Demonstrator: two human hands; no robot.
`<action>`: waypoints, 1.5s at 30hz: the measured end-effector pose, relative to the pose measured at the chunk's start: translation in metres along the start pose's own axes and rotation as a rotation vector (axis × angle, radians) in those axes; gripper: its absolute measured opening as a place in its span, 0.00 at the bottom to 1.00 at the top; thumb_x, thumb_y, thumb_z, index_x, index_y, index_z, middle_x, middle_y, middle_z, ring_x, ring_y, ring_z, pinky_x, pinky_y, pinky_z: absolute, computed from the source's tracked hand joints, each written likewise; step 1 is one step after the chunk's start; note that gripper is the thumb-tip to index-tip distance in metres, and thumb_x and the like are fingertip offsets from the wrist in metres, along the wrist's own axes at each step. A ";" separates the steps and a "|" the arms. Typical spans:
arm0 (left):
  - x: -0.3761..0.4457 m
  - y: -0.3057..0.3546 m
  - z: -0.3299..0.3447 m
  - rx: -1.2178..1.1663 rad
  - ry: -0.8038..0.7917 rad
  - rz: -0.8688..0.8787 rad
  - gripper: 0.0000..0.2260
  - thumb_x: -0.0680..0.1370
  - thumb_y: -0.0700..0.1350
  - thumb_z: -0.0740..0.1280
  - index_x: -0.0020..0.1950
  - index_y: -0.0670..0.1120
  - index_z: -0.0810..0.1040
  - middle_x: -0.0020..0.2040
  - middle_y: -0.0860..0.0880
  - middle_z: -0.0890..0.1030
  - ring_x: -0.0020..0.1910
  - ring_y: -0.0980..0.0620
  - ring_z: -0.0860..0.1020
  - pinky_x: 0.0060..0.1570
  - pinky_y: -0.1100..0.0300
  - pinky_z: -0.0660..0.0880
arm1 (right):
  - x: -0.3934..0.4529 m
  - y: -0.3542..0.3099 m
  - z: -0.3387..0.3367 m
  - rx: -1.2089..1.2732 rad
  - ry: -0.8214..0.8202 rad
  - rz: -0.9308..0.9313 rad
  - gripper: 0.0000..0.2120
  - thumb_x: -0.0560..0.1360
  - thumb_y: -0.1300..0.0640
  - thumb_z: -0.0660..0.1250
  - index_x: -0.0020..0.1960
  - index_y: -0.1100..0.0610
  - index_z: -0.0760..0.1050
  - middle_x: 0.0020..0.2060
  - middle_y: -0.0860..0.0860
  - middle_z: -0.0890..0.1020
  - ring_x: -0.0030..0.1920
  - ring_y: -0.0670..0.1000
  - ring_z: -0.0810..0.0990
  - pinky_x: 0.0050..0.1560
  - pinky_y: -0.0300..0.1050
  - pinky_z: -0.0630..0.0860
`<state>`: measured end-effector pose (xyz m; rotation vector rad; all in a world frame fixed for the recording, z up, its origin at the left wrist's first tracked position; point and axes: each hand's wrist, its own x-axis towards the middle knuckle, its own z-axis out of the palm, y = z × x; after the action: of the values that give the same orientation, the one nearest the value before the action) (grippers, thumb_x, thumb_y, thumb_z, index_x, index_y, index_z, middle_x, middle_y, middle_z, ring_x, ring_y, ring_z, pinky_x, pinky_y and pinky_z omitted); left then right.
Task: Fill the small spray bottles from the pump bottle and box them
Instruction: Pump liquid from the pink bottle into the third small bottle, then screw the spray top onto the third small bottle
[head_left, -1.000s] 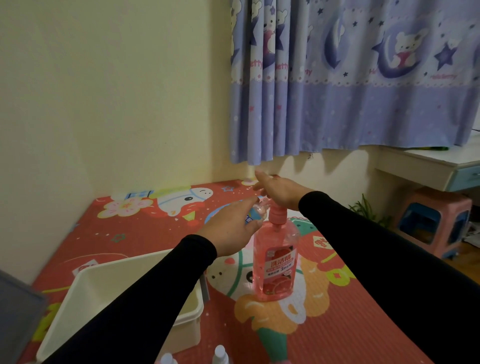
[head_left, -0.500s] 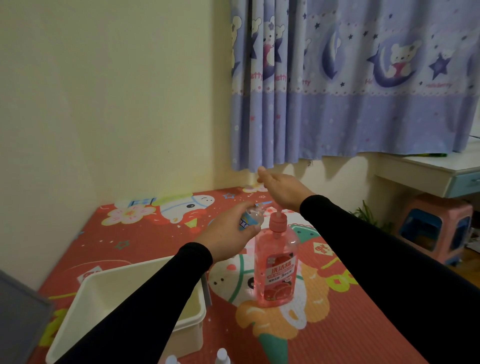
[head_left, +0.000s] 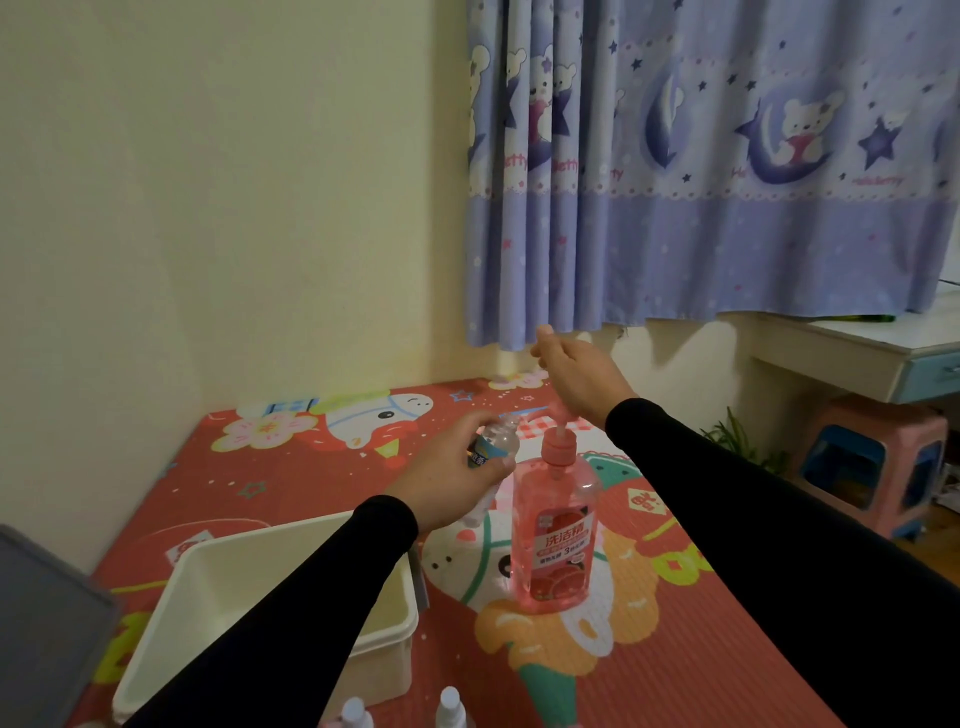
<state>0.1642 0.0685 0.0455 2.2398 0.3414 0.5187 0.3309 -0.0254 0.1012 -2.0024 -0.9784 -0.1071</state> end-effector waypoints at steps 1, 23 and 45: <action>0.000 -0.001 -0.001 -0.011 0.005 -0.001 0.16 0.78 0.51 0.67 0.65 0.56 0.70 0.59 0.55 0.77 0.55 0.54 0.78 0.57 0.54 0.76 | 0.000 0.000 -0.001 0.010 0.001 0.008 0.29 0.81 0.40 0.47 0.58 0.58 0.79 0.53 0.55 0.82 0.55 0.55 0.79 0.58 0.49 0.72; -0.077 0.009 -0.035 -0.223 0.220 -0.038 0.15 0.78 0.47 0.69 0.61 0.55 0.69 0.58 0.50 0.80 0.53 0.51 0.79 0.50 0.61 0.77 | -0.084 -0.028 -0.022 0.009 0.078 -0.285 0.19 0.82 0.47 0.53 0.61 0.55 0.77 0.51 0.47 0.79 0.53 0.46 0.75 0.51 0.41 0.68; -0.227 -0.035 -0.077 -0.174 0.398 -0.139 0.18 0.77 0.46 0.70 0.65 0.51 0.71 0.60 0.51 0.78 0.56 0.52 0.78 0.53 0.58 0.75 | -0.241 -0.070 0.066 -0.056 -0.324 -0.648 0.19 0.78 0.42 0.61 0.64 0.50 0.75 0.57 0.45 0.79 0.48 0.38 0.74 0.51 0.34 0.73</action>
<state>-0.0743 0.0499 0.0076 1.9211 0.6250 0.8851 0.1006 -0.0995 0.0080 -1.7079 -1.8253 -0.1651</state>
